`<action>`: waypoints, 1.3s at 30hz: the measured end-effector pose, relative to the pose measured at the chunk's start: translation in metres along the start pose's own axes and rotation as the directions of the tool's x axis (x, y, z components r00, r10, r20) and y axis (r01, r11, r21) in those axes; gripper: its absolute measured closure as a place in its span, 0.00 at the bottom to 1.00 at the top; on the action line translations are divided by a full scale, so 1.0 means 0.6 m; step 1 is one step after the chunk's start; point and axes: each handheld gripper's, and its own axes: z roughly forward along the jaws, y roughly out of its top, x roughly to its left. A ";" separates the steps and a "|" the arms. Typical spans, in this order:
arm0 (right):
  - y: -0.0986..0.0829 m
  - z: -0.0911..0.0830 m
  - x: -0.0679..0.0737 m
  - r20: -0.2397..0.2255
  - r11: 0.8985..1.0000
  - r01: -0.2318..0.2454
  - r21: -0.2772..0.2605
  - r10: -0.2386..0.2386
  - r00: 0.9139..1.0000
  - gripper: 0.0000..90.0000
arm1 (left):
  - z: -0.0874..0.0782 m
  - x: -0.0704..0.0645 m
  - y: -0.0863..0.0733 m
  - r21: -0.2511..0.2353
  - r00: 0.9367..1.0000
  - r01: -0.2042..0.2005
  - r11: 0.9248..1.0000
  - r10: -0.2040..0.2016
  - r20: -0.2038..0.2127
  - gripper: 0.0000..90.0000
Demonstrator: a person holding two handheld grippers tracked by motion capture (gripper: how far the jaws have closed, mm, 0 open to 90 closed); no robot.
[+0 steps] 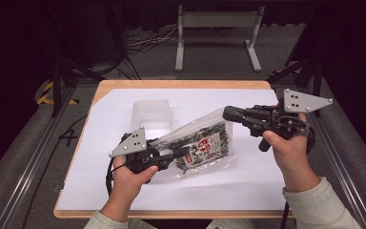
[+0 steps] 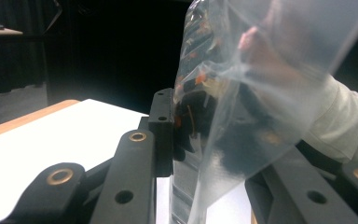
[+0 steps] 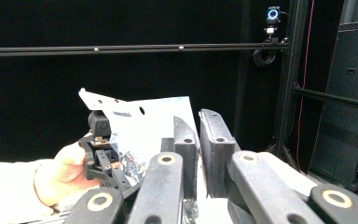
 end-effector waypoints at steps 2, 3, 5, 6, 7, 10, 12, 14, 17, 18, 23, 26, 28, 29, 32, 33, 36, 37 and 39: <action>0.000 -0.001 0.000 0.005 1.000 0.001 0.002 -0.001 1.000 0.95 | 0.000 -0.001 0.003 0.007 1.000 -0.007 1.000 0.007 -0.006 0.79; 0.000 -0.001 0.000 0.008 1.000 0.003 0.004 -0.003 1.000 0.95 | 0.001 -0.001 0.003 0.008 1.000 -0.008 1.000 0.008 -0.006 0.79; 0.000 -0.002 -0.001 0.013 1.000 0.006 0.007 -0.006 1.000 0.94 | 0.001 -0.002 0.005 0.010 1.000 -0.011 1.000 0.011 -0.009 0.80; 0.001 -0.002 -0.001 0.017 1.000 0.008 0.009 -0.008 1.000 0.93 | 0.001 -0.003 0.006 0.012 1.000 -0.015 1.000 0.015 -0.010 0.80; 0.001 -0.003 -0.001 0.019 1.000 0.011 0.012 -0.012 1.000 0.92 | 0.001 -0.004 0.008 0.012 1.000 -0.018 1.000 0.019 -0.012 0.80; 0.003 -0.004 0.000 0.032 1.000 0.019 0.016 -0.020 0.999 0.89 | 0.001 -0.005 0.012 0.012 1.000 -0.022 1.000 0.022 -0.015 0.80; 0.005 -0.006 0.000 0.040 0.999 0.027 0.019 -0.028 0.999 0.87 | 0.001 -0.008 0.018 0.023 1.000 -0.021 1.000 0.021 -0.010 0.80; 0.007 -0.008 0.001 0.045 0.999 0.029 0.014 -0.029 0.999 0.85 | 0.001 -0.009 0.022 0.028 1.000 -0.021 0.999 0.021 -0.012 0.80; 0.009 -0.012 0.001 0.053 0.999 0.034 0.007 -0.035 0.998 0.80 | 0.000 -0.012 0.035 0.039 0.999 -0.038 0.999 0.039 -0.025 0.81; 0.010 -0.014 0.001 0.059 0.999 0.036 0.005 -0.036 0.998 0.77 | 0.000 -0.011 0.037 0.041 0.999 -0.040 0.998 0.042 -0.027 0.81; 0.012 -0.020 -0.004 0.088 0.999 0.034 0.010 -0.034 0.996 0.53 | 0.005 -0.008 0.048 0.069 0.998 -0.046 0.997 0.048 -0.034 0.81; 0.009 -0.025 -0.010 0.119 0.999 0.034 0.021 -0.037 0.992 0.44 | 0.009 -0.009 0.059 0.081 0.997 -0.060 0.995 0.064 -0.037 0.81; 0.006 -0.031 -0.013 0.136 0.999 0.038 0.030 -0.041 0.990 0.39 | 0.009 -0.007 0.066 0.075 0.998 -0.054 0.996 0.057 -0.036 0.81; 0.005 -0.033 -0.013 0.141 0.999 0.038 0.031 -0.042 0.989 0.37 | 0.008 -0.004 0.070 0.072 0.998 -0.055 0.996 0.058 -0.039 0.81; 0.003 -0.043 -0.013 0.174 0.997 0.065 0.048 -0.073 0.982 0.33 | 0.005 0.001 0.079 0.062 0.998 -0.046 0.997 0.049 -0.042 0.81; 0.003 -0.046 -0.013 0.180 0.996 0.066 0.053 -0.075 0.981 0.33 | 0.004 0.004 0.082 0.060 0.998 -0.042 0.997 0.045 -0.041 0.81; -0.001 -0.058 -0.017 0.212 0.995 0.078 0.069 -0.091 0.973 0.32 | -0.002 0.009 0.093 0.061 0.998 -0.041 0.997 0.043 -0.045 0.80; -0.003 -0.062 -0.019 0.222 0.994 0.079 0.073 -0.093 0.971 0.32 | -0.003 0.011 0.097 0.060 0.998 -0.042 0.997 0.045 -0.050 0.80; -0.009 -0.074 -0.024 0.247 0.994 0.068 0.086 -0.087 0.965 0.31 | -0.011 0.015 0.111 0.060 0.996 -0.049 0.997 0.054 -0.068 0.80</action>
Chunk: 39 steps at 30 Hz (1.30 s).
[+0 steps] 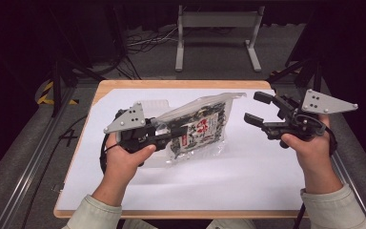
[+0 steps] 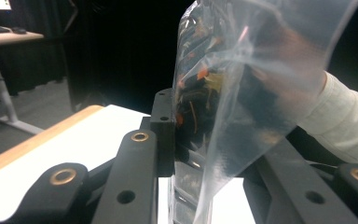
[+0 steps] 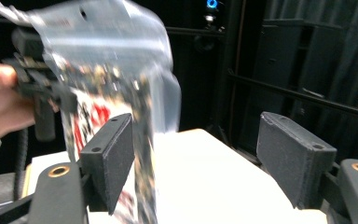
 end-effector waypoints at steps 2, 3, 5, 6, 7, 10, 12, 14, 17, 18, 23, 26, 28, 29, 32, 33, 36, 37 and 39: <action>-0.007 -0.007 -0.005 0.020 1.000 -0.002 0.016 0.002 1.000 0.31 | -0.004 0.003 0.006 -0.003 1.000 0.001 1.000 -0.001 -0.008 0.80; -0.007 -0.007 -0.005 0.020 1.000 -0.002 0.016 0.002 1.000 0.31 | -0.007 0.005 0.010 -0.006 1.000 -0.001 1.000 0.001 -0.014 0.80; -0.017 -0.012 -0.010 0.038 0.999 -0.011 0.033 0.009 0.999 0.30 | -0.014 0.010 0.019 -0.004 0.999 -0.003 1.000 0.003 -0.038 0.80; -0.020 -0.014 -0.011 0.046 0.999 -0.007 0.043 0.005 0.999 0.30 | -0.016 0.012 0.022 -0.006 0.999 -0.004 1.000 0.004 -0.046 0.80; -0.024 -0.016 -0.012 0.060 0.999 -0.003 0.053 0.000 0.998 0.30 | -0.019 0.013 0.025 -0.009 0.999 -0.005 1.000 0.005 -0.050 0.80; -0.032 -0.020 -0.015 0.089 0.997 0.004 0.080 -0.012 0.996 0.28 | -0.024 0.016 0.031 -0.014 0.998 -0.007 1.000 0.006 -0.058 0.80; -0.045 -0.028 -0.019 0.112 0.996 -0.013 0.092 0.002 0.994 0.28 | -0.032 0.020 0.038 -0.018 0.997 -0.014 1.000 0.012 -0.078 0.80; -0.050 -0.031 -0.021 0.117 0.995 -0.024 0.096 0.013 0.993 0.28 | -0.035 0.023 0.041 -0.020 0.996 -0.017 1.000 0.015 -0.086 0.80; -0.072 -0.039 -0.027 0.144 0.991 -0.054 0.120 0.036 0.989 0.28 | -0.046 0.033 0.044 -0.026 0.993 -0.015 1.000 0.012 -0.116 0.80; -0.078 -0.042 -0.028 0.151 0.990 -0.060 0.127 0.041 0.988 0.28 | -0.048 0.036 0.045 -0.030 0.992 -0.012 0.999 0.008 -0.126 0.80; -0.103 -0.051 -0.032 0.181 0.986 -0.086 0.145 0.059 0.982 0.27 | -0.060 0.052 0.046 -0.043 0.987 -0.001 0.999 -0.006 -0.161 0.80; -0.116 -0.055 -0.035 0.189 0.985 -0.096 0.146 0.067 0.980 0.27 | -0.064 0.059 0.045 -0.045 0.984 -0.001 0.999 -0.007 -0.181 0.80; -0.125 -0.057 -0.038 0.199 0.984 -0.109 0.144 0.079 0.977 0.27 | -0.066 0.063 0.044 -0.044 0.981 -0.002 0.999 -0.007 -0.195 0.80; -0.129 -0.058 -0.040 0.202 0.983 -0.112 0.147 0.081 0.976 0.27 | -0.067 0.064 0.044 -0.043 0.980 0.000 0.999 -0.008 -0.198 0.80; -0.134 -0.059 -0.043 0.216 0.980 -0.111 0.164 0.074 0.974 0.27 | -0.070 0.070 0.044 -0.046 0.976 -0.005 0.999 -0.005 -0.218 0.80; -0.136 -0.059 -0.044 0.216 0.980 -0.115 0.163 0.079 0.973 0.27 | -0.070 0.072 0.043 -0.051 0.974 -0.005 0.999 -0.007 -0.225 0.80; -0.139 -0.059 -0.046 0.218 0.979 -0.118 0.166 0.081 0.973 0.27 | -0.072 0.079 0.043 -0.048 0.969 -0.010 0.999 -0.002 -0.246 0.80; -0.140 -0.059 -0.045 0.219 0.978 -0.121 0.169 0.082 0.972 0.27 | -0.072 0.081 0.042 -0.047 0.968 -0.009 0.999 -0.003 -0.251 0.80; -0.141 -0.058 -0.045 0.219 0.978 -0.119 0.173 0.080 0.972 0.27 | -0.073 0.085 0.041 -0.041 0.967 -0.003 0.999 -0.008 -0.257 0.80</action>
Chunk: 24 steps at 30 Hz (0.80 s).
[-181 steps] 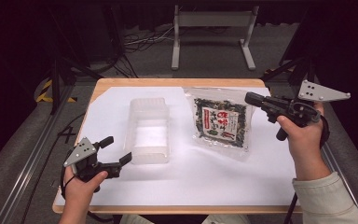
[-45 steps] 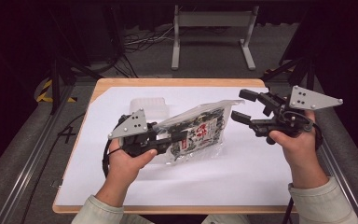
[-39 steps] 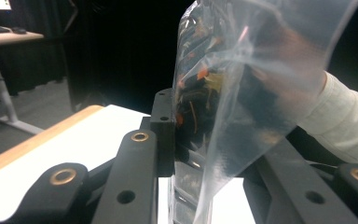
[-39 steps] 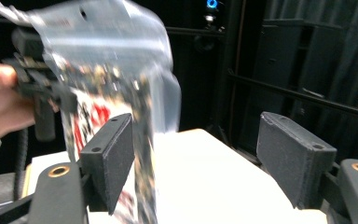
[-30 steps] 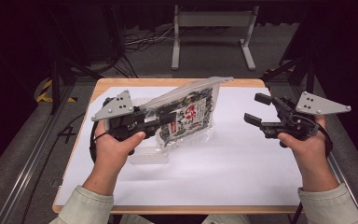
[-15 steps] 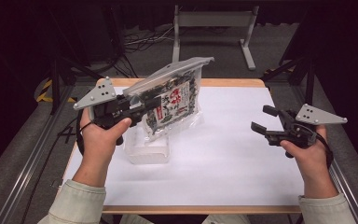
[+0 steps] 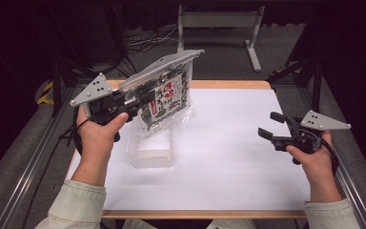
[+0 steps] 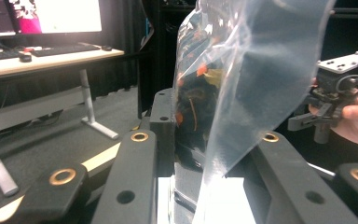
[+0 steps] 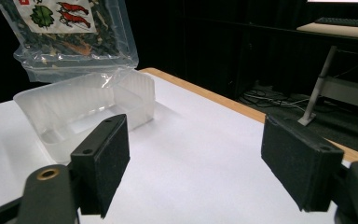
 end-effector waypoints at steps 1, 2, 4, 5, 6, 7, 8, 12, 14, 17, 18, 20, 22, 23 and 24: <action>0.000 0.000 0.000 0.000 1.000 0.001 0.001 -0.001 1.000 0.27 | 0.000 0.002 -0.001 0.002 1.000 0.003 1.000 -0.003 -0.004 0.80; 0.000 0.001 0.000 -0.004 1.000 -0.003 0.000 0.003 1.000 0.27 | -0.001 0.004 -0.002 0.006 1.000 0.002 1.000 -0.002 -0.011 0.80; -0.001 0.002 0.001 -0.006 1.000 -0.003 0.000 0.003 1.000 0.27 | -0.002 0.008 -0.004 0.007 1.000 0.004 1.000 -0.004 -0.019 0.80; -0.001 0.002 0.001 -0.008 1.000 -0.004 0.000 0.004 1.000 0.27 | -0.002 0.011 -0.005 0.008 1.000 0.007 1.000 -0.006 -0.023 0.80; -0.001 0.003 0.001 -0.008 1.000 -0.002 0.001 0.002 1.000 0.27 | -0.003 0.013 -0.007 0.008 1.000 0.012 1.000 -0.012 -0.026 0.80; -0.002 0.003 0.001 -0.009 1.000 -0.002 0.001 0.002 1.000 0.27 | -0.004 0.016 -0.009 0.011 1.000 0.012 1.000 -0.012 -0.029 0.80; -0.002 0.003 0.001 -0.009 1.000 -0.003 0.004 0.003 1.000 0.27 | -0.005 0.019 -0.012 0.014 0.999 0.012 1.000 -0.011 -0.035 0.80; -0.001 0.004 0.001 -0.020 1.000 -0.005 0.001 0.005 1.000 0.30 | -0.007 0.031 -0.027 0.028 0.998 0.016 0.999 -0.014 -0.058 0.80; 0.000 0.004 0.003 -0.028 1.000 -0.005 -0.004 0.005 1.000 0.29 | -0.008 0.039 -0.037 0.034 0.997 0.026 0.999 -0.024 -0.071 0.80; -0.001 0.007 0.003 -0.026 1.000 -0.005 0.002 0.005 1.000 0.28 | -0.010 0.048 -0.046 0.032 0.996 0.036 0.999 -0.033 -0.083 0.80; -0.002 0.008 0.003 -0.028 1.000 -0.008 0.003 0.008 1.000 0.28 | -0.010 0.051 -0.048 0.035 0.995 0.042 0.999 -0.038 -0.087 0.80; -0.003 0.008 0.003 -0.027 1.000 -0.008 0.006 0.008 1.000 0.28 | -0.011 0.053 -0.051 0.036 0.995 0.046 0.998 -0.043 -0.092 0.80; -0.004 0.010 0.003 -0.039 1.000 -0.010 0.010 0.010 0.999 0.29 | -0.010 0.057 -0.057 0.040 0.994 0.056 0.998 -0.051 -0.100 0.80; -0.004 0.010 0.003 -0.039 1.000 -0.010 0.010 0.011 0.999 0.29 | -0.010 0.060 -0.061 0.042 0.993 0.060 0.997 -0.055 -0.103 0.80; -0.004 0.010 0.003 -0.040 1.000 -0.011 0.009 0.011 0.999 0.29 | -0.009 0.062 -0.064 0.041 0.993 0.064 0.997 -0.060 -0.106 0.80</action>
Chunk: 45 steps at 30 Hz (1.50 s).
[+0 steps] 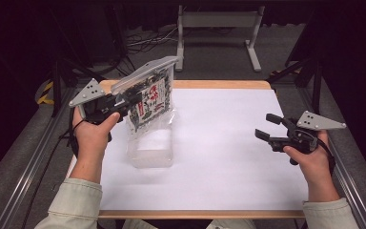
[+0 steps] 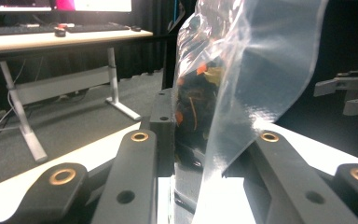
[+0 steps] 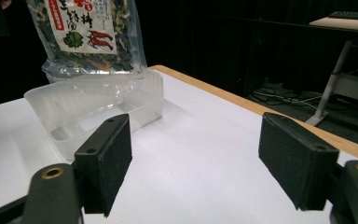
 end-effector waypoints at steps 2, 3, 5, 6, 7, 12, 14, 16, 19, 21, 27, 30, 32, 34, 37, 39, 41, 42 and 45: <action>0.000 -0.001 0.000 -0.002 1.000 -0.002 -0.004 0.002 1.000 0.29 | 0.002 0.003 -0.006 0.005 1.000 0.009 1.000 -0.009 -0.004 0.80; 0.000 -0.001 0.000 -0.001 1.000 -0.003 -0.003 0.003 1.000 0.29 | 0.004 0.005 -0.009 0.004 1.000 0.012 1.000 -0.012 -0.005 0.80; 0.000 -0.002 0.000 -0.002 1.000 -0.004 -0.005 0.004 1.000 0.29 | 0.005 0.008 -0.014 0.010 1.000 0.020 1.000 -0.019 -0.007 0.80; 0.000 -0.002 0.000 -0.005 1.000 -0.004 -0.005 0.004 1.000 0.29 | 0.006 0.009 -0.016 0.010 1.000 0.023 1.000 -0.023 -0.009 0.80; 0.000 -0.002 0.000 -0.006 1.000 -0.005 -0.005 0.005 1.000 0.29 | 0.007 0.011 -0.018 0.010 1.000 0.024 1.000 -0.024 -0.010 0.80; 0.000 0.000 0.000 -0.009 1.000 -0.006 -0.002 0.006 1.000 0.29 | 0.011 0.015 -0.028 0.024 0.999 0.032 0.999 -0.031 -0.013 0.80; -0.001 0.000 0.000 -0.008 1.000 -0.005 -0.003 0.005 1.000 0.29 | 0.011 0.016 -0.031 0.026 0.999 0.037 0.999 -0.036 -0.014 0.80; -0.001 -0.001 0.000 -0.007 1.000 -0.006 -0.002 0.006 1.000 0.29 | 0.013 0.019 -0.035 0.031 0.999 0.039 0.999 -0.039 -0.017 0.80; -0.001 -0.001 0.000 -0.013 1.000 -0.011 -0.003 0.011 1.000 0.29 | 0.014 0.022 -0.041 0.040 0.999 0.046 0.998 -0.046 -0.019 0.80; -0.001 -0.001 0.000 -0.013 1.000 -0.012 -0.002 0.012 1.000 0.29 | 0.016 0.023 -0.045 0.046 0.998 0.052 0.998 -0.051 -0.023 0.80; -0.001 0.000 0.001 -0.017 1.000 -0.014 -0.002 0.014 1.000 0.29 | 0.020 0.027 -0.055 0.067 0.998 0.049 0.997 -0.047 -0.028 0.80; -0.002 0.000 0.001 -0.018 1.000 -0.017 -0.002 0.016 1.000 0.28 | 0.021 0.030 -0.060 0.067 0.998 0.056 0.996 -0.054 -0.032 0.80; -0.002 0.001 0.001 -0.019 1.000 -0.017 -0.001 0.017 1.000 0.28 | 0.021 0.031 -0.062 0.067 0.998 0.062 0.996 -0.060 -0.032 0.80; -0.003 0.001 0.001 -0.023 1.000 -0.016 -0.001 0.016 1.000 0.28 | 0.020 0.032 -0.065 0.073 0.998 0.061 0.995 -0.059 -0.035 0.80; -0.003 0.003 0.002 -0.022 1.000 -0.015 0.002 0.015 1.000 0.28 | 0.021 0.033 -0.069 0.087 0.998 0.060 0.994 -0.057 -0.039 0.80; -0.003 0.003 0.002 -0.025 1.000 -0.015 0.003 0.015 1.000 0.28 | 0.024 0.033 -0.071 0.116 0.998 0.050 0.992 -0.046 -0.037 0.80; -0.003 0.003 0.003 -0.025 1.000 -0.015 0.005 0.015 1.000 0.28 | 0.028 0.031 -0.076 0.137 0.999 0.030 0.990 -0.025 -0.037 0.80; -0.003 0.004 0.002 -0.025 1.000 -0.015 0.005 0.015 1.000 0.28 | 0.029 0.031 -0.078 0.129 0.999 0.034 0.991 -0.030 -0.032 0.80; -0.004 0.004 0.002 -0.025 1.000 -0.015 0.006 0.015 1.000 0.28 | 0.030 0.032 -0.082 0.124 0.999 0.037 0.992 -0.034 -0.028 0.80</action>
